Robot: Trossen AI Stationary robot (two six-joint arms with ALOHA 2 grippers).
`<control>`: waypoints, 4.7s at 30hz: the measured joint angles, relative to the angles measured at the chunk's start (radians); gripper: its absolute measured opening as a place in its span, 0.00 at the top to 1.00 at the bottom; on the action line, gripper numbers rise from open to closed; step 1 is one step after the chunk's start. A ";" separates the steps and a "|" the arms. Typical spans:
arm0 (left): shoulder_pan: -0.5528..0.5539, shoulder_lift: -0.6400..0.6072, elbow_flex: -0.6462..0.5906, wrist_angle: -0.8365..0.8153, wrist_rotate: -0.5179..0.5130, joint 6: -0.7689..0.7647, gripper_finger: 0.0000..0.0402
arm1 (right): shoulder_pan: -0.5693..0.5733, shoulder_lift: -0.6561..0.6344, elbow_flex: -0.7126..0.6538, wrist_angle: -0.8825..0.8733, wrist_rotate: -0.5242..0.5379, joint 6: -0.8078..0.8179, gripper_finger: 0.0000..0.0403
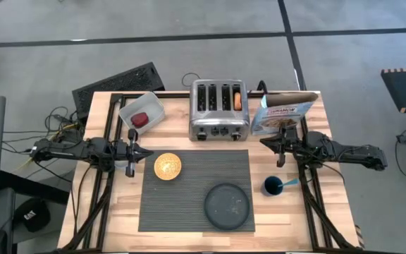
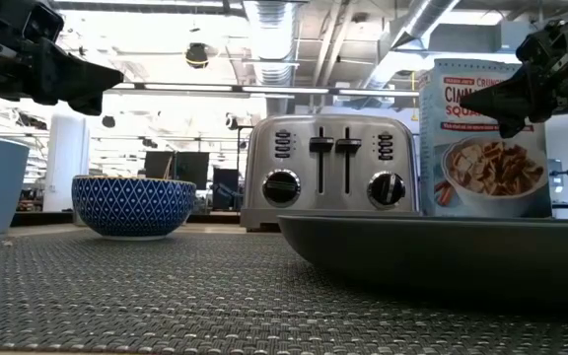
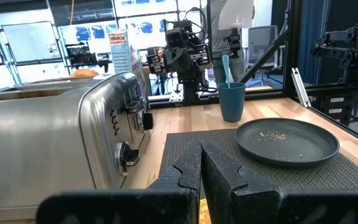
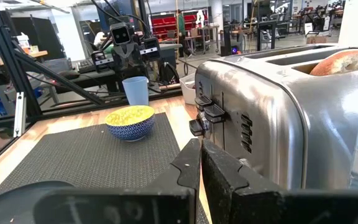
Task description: Arrange a breakfast setting
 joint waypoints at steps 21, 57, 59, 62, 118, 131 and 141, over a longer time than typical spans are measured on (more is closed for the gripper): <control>0.000 0.000 0.000 0.000 0.000 0.000 1.00 | 0.000 0.000 0.000 0.000 0.000 0.000 0.90; 0.000 0.528 0.294 0.066 -0.075 -0.177 1.00 | 0.000 0.000 0.000 0.000 0.000 0.000 0.90; 0.000 0.602 0.357 0.002 -0.075 -0.196 1.00 | 0.000 0.000 0.000 0.000 0.000 0.000 0.90; 0.000 0.698 0.446 -0.091 -0.069 -0.229 1.00 | 0.000 0.000 0.000 0.000 0.000 0.000 0.90; 0.123 1.395 0.685 -0.498 0.054 -0.366 0.97 | 0.000 0.000 0.000 0.005 0.002 -0.001 0.90; 0.121 1.400 0.807 -0.448 0.074 -0.451 0.99 | 0.000 0.000 0.000 0.002 0.002 -0.001 0.90; 0.121 1.400 0.757 -0.397 0.064 -0.538 0.99 | 0.000 0.000 0.000 0.001 0.001 0.000 0.90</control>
